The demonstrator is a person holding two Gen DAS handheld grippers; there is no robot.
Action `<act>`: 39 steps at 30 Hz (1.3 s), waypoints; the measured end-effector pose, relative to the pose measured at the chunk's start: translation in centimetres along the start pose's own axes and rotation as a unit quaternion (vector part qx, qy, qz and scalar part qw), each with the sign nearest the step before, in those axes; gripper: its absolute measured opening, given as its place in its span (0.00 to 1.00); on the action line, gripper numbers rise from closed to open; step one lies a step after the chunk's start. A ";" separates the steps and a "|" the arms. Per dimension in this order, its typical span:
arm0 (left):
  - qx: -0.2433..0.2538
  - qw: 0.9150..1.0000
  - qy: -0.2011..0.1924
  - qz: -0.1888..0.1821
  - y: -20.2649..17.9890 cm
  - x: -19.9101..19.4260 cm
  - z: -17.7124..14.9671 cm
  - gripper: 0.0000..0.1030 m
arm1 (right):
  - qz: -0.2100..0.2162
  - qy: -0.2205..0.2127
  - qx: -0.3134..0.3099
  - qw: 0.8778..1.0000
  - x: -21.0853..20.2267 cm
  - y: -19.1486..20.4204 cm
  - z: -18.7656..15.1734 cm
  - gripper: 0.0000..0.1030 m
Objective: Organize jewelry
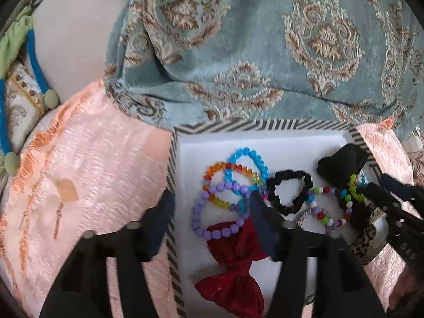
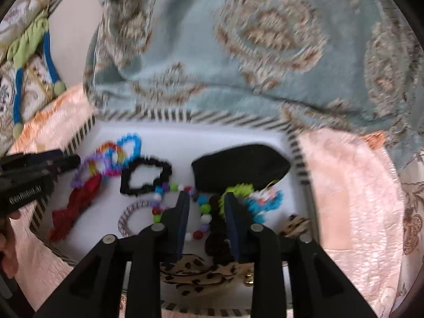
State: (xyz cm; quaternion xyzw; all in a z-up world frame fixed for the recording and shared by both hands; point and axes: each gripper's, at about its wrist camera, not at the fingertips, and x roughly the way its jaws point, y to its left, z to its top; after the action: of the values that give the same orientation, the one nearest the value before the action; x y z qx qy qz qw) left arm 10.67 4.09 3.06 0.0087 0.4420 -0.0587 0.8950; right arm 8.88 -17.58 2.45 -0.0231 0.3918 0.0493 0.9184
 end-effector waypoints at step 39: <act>0.046 0.999 -0.013 0.007 -5.8 -8.3 -12.3 0.68 | -0.064 -0.032 0.000 0.997 -12.5 0.8 -11.6 0.68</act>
State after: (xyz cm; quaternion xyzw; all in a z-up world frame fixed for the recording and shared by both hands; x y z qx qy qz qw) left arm -4.68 -0.04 2.39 0.0521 0.4268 -0.0733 0.8999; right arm -8.11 -18.67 3.44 -0.0467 0.3602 -0.0090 0.9317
